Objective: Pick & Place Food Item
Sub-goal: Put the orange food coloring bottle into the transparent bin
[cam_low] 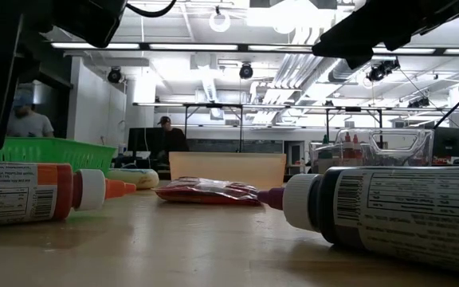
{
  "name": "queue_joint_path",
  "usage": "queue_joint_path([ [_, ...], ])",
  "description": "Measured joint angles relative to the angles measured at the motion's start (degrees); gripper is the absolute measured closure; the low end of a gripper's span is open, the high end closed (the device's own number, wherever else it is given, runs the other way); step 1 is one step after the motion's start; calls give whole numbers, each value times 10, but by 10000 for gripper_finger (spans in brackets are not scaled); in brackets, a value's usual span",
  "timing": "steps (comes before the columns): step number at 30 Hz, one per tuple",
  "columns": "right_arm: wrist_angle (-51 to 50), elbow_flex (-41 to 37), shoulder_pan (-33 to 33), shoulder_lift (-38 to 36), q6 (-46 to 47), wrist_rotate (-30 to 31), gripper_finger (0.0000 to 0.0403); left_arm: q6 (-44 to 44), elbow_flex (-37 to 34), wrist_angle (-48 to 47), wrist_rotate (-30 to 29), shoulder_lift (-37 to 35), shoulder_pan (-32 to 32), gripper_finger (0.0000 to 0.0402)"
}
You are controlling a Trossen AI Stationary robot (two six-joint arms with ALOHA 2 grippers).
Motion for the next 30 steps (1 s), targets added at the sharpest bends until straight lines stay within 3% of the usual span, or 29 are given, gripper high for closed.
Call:
queue_joint_path([
  [8, -4, 0, 0, 0, 1, 0, 285, 2, 0, 11, 33, 35, -3, 167],
  [20, -4, 0, 0, 0, 2, 0, 285, 1, 0, 2, 20, 48, -3, 167],
  [30, -6, 0, 0, 0, 2, 0, 285, 3, 1, 2, 57, 72, -1, 167],
])
